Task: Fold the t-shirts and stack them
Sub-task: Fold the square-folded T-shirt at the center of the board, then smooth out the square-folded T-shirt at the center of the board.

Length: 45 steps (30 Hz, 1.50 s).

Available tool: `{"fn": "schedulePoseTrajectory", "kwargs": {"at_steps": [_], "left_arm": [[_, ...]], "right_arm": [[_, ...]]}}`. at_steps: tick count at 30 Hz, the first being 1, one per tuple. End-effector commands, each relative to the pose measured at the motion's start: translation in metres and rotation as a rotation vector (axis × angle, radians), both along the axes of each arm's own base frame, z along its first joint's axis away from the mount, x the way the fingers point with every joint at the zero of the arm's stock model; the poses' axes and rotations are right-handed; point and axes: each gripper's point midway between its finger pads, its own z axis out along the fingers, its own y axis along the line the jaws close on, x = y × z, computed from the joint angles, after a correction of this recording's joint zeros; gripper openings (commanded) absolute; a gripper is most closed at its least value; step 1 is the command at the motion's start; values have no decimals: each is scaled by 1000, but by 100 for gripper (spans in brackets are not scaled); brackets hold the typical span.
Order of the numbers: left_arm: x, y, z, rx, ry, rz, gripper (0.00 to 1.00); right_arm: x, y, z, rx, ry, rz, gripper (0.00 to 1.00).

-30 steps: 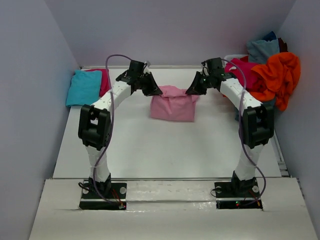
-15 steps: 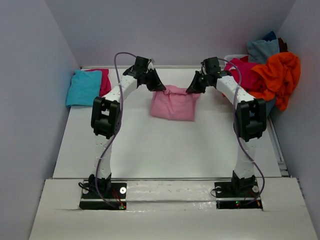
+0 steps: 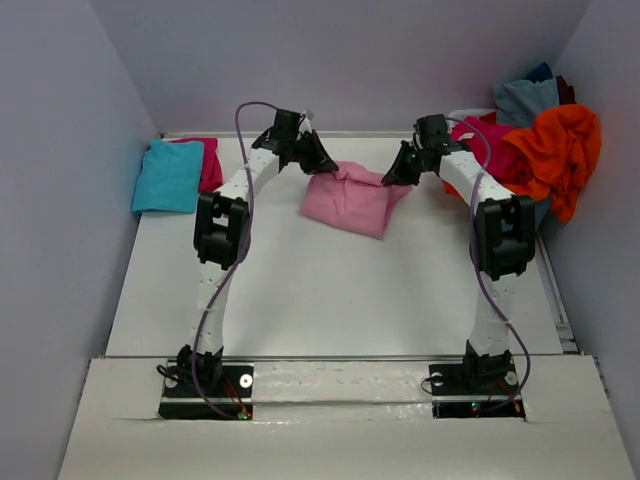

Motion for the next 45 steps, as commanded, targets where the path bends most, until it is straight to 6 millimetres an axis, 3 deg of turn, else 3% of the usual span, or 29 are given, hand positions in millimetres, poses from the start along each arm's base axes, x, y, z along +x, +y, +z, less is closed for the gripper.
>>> {"fn": "schedulePoseTrajectory", "kwargs": {"at_steps": [1,4,5,7,10,11,15,16,19,25,26,27,30,33,40,45], "left_arm": [[15,-10,18,-69,-86,-39,8],[21,-16,5,-89,-87,-56,23],[22,-17,-4,-88,-81,-61,31],[28,-19,-1,-96,-112,-65,43],[34,-23,-3,-111,-131,-69,51],[36,-23,-4,-117,-131,-67,59],[34,-22,-11,-107,-123,-62,64],[33,-20,0,-107,-146,-58,65],[25,-16,-4,-93,-142,-49,66],[8,-9,17,-86,-160,-58,66],[5,-8,19,-86,-165,-56,66],[0,-6,13,-81,-151,-54,66],[-7,-3,28,-83,-180,-57,66],[-12,-1,36,-75,-190,-66,65],[-22,-2,61,-67,-208,-85,65],[-38,-18,55,-76,-169,-128,64]], "right_arm": [[20,-14,0,-23,-53,-59,7],[21,-22,-8,-27,-53,-101,7],[16,-24,-18,-32,-31,-109,7],[17,-31,-25,-36,-30,-137,7],[17,-38,-40,-39,-3,-160,7],[16,-38,-43,-38,4,-162,7],[20,-51,-50,-52,11,-204,7],[21,-53,-50,-58,9,-214,7],[22,-58,-51,-48,16,-234,7],[26,-66,-46,-59,16,-265,7],[28,-67,-44,-66,13,-269,13],[28,-68,-43,-73,10,-267,32],[33,-71,-33,-85,-8,-270,54],[39,-74,-19,-100,-43,-275,89],[31,-68,9,-55,-81,-267,89],[6,-55,4,16,-29,-216,82]]}}
